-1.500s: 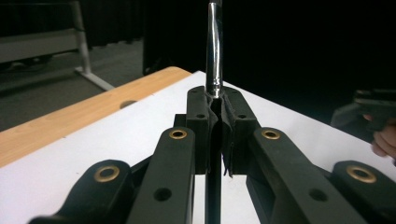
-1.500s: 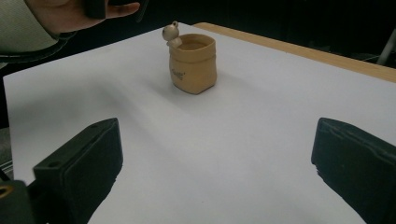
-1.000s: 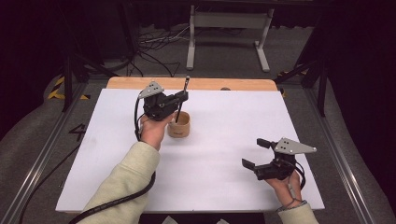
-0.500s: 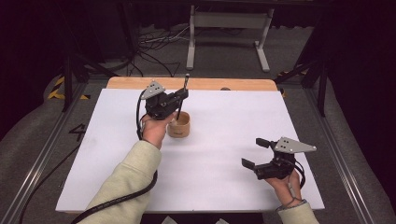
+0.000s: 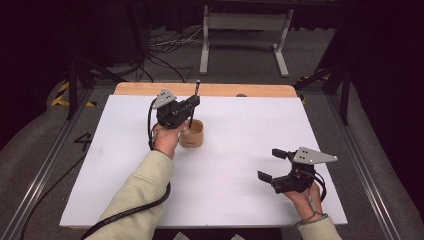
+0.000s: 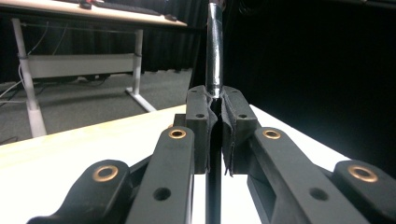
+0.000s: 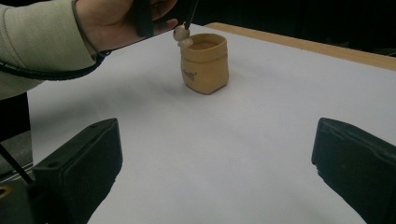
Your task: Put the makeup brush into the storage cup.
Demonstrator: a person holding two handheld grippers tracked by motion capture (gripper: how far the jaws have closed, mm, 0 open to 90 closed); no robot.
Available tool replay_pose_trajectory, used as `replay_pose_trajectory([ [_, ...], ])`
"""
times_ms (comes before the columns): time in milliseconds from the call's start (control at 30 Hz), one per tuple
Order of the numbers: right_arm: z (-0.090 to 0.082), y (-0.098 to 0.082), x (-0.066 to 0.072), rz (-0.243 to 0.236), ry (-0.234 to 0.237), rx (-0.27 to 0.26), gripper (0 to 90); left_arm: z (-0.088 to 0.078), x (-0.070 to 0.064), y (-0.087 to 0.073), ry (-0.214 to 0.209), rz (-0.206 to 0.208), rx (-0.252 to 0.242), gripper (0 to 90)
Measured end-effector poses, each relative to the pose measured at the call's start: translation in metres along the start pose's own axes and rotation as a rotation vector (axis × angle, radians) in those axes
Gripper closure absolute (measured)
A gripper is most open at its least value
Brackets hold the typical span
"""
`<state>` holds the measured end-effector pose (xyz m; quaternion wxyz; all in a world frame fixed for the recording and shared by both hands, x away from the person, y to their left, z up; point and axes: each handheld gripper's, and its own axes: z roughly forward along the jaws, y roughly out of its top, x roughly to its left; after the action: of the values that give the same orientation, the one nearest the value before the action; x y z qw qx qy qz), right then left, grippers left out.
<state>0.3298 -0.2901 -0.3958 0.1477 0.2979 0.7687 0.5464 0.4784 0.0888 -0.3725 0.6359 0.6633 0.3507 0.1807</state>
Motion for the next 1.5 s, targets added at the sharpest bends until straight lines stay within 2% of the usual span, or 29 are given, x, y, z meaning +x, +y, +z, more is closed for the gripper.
replay_pose_trajectory([
  [233,0.000,-0.001,-0.001,0.005,0.006,-0.004,2.2,0.006,0.001,-0.007,0.009,0.021,-0.005,82.7],
  [700,0.002,-0.001,0.000,0.004,0.019,-0.002,2.2,0.010,0.006,-0.021,0.020,0.000,0.016,81.2],
  [900,0.002,-0.001,0.000,0.005,0.022,-0.005,2.3,0.011,0.008,-0.027,0.022,-0.008,0.042,82.8],
  [1500,0.004,-0.001,0.000,0.008,0.026,0.001,2.3,0.002,0.007,-0.030,0.043,0.038,0.106,82.9],
])
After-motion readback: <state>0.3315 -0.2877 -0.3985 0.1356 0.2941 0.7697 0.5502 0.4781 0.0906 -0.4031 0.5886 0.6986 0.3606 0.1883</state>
